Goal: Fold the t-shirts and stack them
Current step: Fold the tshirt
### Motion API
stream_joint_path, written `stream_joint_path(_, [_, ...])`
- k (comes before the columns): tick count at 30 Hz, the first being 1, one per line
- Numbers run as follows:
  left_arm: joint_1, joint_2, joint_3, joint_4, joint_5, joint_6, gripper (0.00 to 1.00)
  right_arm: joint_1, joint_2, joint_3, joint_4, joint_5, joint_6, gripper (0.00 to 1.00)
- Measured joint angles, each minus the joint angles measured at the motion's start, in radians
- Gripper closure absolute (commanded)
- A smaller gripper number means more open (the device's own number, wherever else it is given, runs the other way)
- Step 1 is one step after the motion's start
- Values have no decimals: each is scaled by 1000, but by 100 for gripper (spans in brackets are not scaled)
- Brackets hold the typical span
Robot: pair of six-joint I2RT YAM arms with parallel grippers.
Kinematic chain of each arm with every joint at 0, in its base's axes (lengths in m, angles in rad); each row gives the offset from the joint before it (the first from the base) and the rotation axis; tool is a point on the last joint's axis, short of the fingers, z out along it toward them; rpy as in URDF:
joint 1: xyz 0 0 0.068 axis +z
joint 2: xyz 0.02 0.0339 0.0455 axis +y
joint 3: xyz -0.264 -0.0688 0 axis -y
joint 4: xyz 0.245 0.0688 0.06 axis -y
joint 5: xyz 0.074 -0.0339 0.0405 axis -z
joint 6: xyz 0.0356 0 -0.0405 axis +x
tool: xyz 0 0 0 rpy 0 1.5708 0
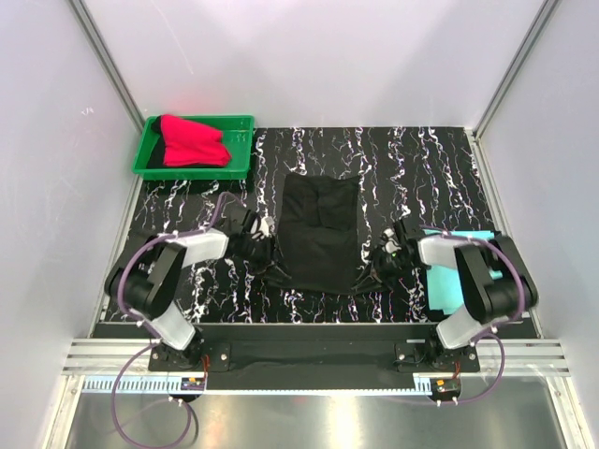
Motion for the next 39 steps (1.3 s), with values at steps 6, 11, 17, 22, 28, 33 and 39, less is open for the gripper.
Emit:
stream_joint_path(6, [1,-119,12,-111,-14,12,51,-3,-187,-18,-58,24,39,60])
stream_joint_path(11, [2,-48,231,-134,-10,20,53,-3,-37,221,-66,21,21,68])
stream_joint_path(17, [31,187,507,-51,13,8,61,2,275,564,-34,-27,12,90])
stream_joint_path(22, [69,319,540,-45,24,-3,62,29,409,677,-18,-69,13,93])
stream_joint_path(28, [97,354,486,-18,44,-1,62,47,504,670,43,-122,6,93])
stream_joint_path(33, [131,394,476,8,84,10,63,-6,560,645,119,-155,-27,93])
stream_joint_path(39, [162,410,476,27,133,26,62,-119,567,640,144,-175,-36,92])
